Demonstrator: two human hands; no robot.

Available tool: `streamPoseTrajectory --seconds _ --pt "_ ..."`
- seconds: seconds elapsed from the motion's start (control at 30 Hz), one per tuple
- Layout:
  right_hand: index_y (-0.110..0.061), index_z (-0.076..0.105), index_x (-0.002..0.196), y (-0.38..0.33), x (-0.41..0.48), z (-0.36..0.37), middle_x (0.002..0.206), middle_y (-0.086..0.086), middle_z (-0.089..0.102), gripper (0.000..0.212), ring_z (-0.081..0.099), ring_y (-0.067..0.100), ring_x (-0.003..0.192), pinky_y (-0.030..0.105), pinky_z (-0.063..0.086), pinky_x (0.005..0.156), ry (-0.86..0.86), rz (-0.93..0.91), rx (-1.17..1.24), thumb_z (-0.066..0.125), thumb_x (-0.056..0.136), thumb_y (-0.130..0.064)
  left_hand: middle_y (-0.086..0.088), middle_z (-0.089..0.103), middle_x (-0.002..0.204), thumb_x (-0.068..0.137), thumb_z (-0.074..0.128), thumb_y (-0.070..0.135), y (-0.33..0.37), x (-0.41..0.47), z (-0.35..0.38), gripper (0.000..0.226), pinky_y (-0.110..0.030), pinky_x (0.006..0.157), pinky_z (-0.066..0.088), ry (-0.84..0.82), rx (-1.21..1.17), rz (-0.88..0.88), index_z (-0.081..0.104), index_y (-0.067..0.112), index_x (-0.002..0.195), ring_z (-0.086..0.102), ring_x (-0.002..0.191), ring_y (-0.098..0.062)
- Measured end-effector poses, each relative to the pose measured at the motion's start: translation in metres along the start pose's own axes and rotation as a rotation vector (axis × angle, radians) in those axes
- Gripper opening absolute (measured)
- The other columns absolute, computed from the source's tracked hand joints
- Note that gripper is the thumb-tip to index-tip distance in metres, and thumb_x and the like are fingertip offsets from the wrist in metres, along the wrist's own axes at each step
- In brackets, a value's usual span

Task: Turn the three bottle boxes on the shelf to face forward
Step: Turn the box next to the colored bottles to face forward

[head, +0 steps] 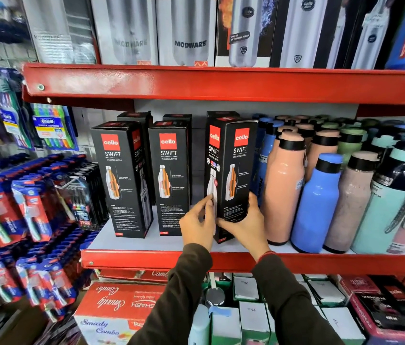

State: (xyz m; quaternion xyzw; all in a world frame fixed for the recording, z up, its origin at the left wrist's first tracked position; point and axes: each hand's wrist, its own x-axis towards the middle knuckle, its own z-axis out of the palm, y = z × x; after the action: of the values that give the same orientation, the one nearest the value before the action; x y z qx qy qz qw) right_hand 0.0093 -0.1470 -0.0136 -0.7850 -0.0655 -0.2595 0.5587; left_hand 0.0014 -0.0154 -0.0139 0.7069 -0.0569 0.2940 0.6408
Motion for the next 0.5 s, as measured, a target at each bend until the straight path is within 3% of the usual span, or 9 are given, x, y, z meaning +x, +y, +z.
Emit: streamPoseTrajectory --seconds 0.13,0.2,0.3,0.4,0.5 --pt "-0.058 0.042 0.118 0.002 0.005 -0.008 0.111 -0.028 0.066 0.087 0.061 -0.013 0.104 0.015 0.05 0.085 -0.058 0.014 -0.012 0.091 0.049 -0.036 0.002 0.063 0.129 0.098 0.053 0.016 -0.003 0.004 -0.002 0.034 -0.024 0.107 0.044 0.0 0.039 0.043 0.06 0.017 0.13 0.058 0.12 -0.007" --pt "-0.052 0.042 0.124 0.003 0.006 -0.012 0.116 -0.023 0.065 0.09 0.062 -0.007 0.108 0.024 0.054 0.091 -0.098 0.031 -0.003 0.089 0.05 -0.033 -0.003 0.058 0.137 0.098 0.052 0.019 -0.007 0.009 -0.004 0.039 -0.028 0.111 0.04 -0.049 0.061 -0.007 0.053 0.015 0.137 0.053 0.128 -0.014" --pt "-0.043 0.04 0.133 0.004 0.007 -0.014 0.125 -0.017 0.063 0.094 0.06 0.002 0.115 0.037 0.053 0.1 -0.145 0.038 0.016 0.087 0.053 -0.032 -0.003 0.06 0.134 0.098 0.052 0.02 -0.011 0.015 -0.006 0.043 -0.023 0.105 0.041 -0.153 0.009 -0.092 0.048 0.014 0.141 0.054 0.127 -0.014" --pt "-0.037 0.028 0.149 0.003 0.008 -0.018 0.142 -0.015 0.052 0.104 0.05 0.003 0.13 0.039 0.044 0.111 -0.197 0.026 0.054 0.082 0.061 -0.026 -0.005 0.061 0.132 0.096 0.057 0.016 -0.014 0.019 -0.01 0.042 -0.013 0.097 0.044 -0.202 -0.089 -0.143 0.051 0.012 0.138 0.057 0.124 -0.015" --pt "-0.032 0.013 0.156 0.006 0.008 -0.02 0.157 -0.012 0.034 0.107 0.034 0.003 0.143 0.038 0.033 0.118 -0.253 0.003 0.068 0.077 0.073 -0.012 -0.005 0.064 0.13 0.092 0.063 0.017 -0.014 0.018 -0.013 0.043 -0.018 0.1 0.047 -0.179 -0.149 -0.165 0.055 0.014 0.134 0.06 0.116 -0.007"
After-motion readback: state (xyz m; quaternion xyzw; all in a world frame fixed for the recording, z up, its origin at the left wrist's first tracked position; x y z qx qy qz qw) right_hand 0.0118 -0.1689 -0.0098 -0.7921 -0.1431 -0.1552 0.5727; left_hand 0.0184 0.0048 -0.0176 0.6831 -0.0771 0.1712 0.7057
